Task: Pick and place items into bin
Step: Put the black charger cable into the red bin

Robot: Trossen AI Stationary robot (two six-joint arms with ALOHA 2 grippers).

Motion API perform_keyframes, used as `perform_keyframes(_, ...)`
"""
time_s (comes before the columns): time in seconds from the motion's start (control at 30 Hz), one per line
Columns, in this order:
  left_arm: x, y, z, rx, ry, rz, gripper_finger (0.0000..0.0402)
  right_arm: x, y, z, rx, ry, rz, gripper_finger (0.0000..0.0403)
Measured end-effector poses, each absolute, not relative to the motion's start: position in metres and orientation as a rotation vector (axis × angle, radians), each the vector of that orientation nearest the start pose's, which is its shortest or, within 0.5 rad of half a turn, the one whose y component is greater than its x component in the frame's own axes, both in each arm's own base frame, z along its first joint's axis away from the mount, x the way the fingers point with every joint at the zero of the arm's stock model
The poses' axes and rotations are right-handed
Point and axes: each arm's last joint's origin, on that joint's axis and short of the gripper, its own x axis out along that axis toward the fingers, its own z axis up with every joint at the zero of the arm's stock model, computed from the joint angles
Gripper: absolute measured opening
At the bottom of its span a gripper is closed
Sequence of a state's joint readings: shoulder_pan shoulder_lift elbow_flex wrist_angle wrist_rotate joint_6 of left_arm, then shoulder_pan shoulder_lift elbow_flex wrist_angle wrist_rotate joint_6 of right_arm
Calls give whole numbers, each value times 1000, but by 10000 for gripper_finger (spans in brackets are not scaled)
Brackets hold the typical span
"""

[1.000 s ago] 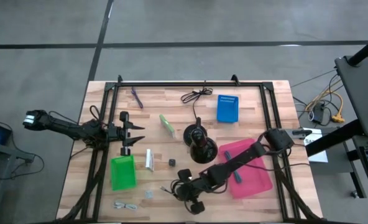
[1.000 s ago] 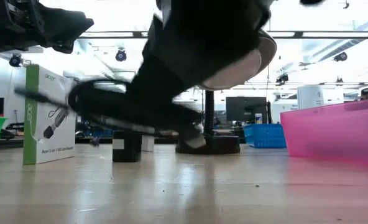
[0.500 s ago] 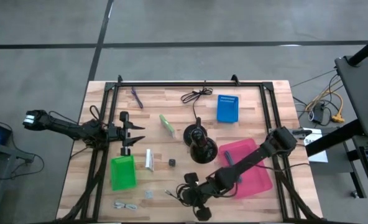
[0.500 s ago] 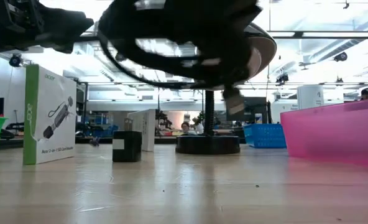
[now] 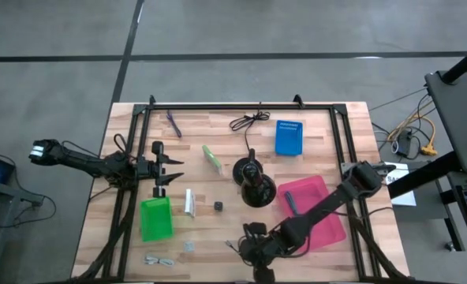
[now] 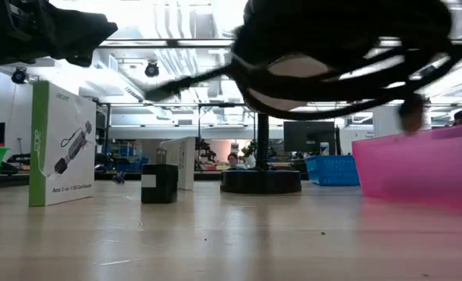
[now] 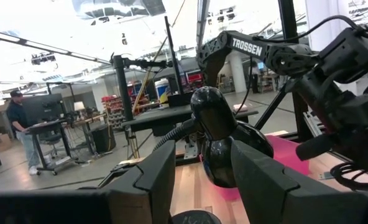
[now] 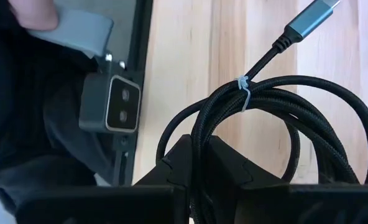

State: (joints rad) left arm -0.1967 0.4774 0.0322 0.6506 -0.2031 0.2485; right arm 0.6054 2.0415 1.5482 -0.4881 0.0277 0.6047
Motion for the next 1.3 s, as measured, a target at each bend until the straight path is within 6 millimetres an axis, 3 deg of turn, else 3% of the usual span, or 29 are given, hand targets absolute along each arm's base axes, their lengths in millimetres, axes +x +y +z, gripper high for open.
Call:
perform_keyframes(0.2,125,-19,193,207,-200,32,141,348,256,193,291,1129,169,24)
perform_keyframes(0.4,125,-19,193,207,-200,33,141,335,264,203,254,1134,192,24)
perform_keyframes(0.73,125,-19,193,206,-199,36,141,291,277,251,-71,876,118,24)
perform_keyframes(0.9,125,-19,193,206,-199,36,141,270,280,264,-194,771,85,24)
perform_keyframes(1.13,125,-19,193,206,-199,35,141,248,268,256,-225,753,27,24)
perform_keyframes(1.3,125,-19,193,206,-199,35,141,230,249,246,-174,760,-27,24)
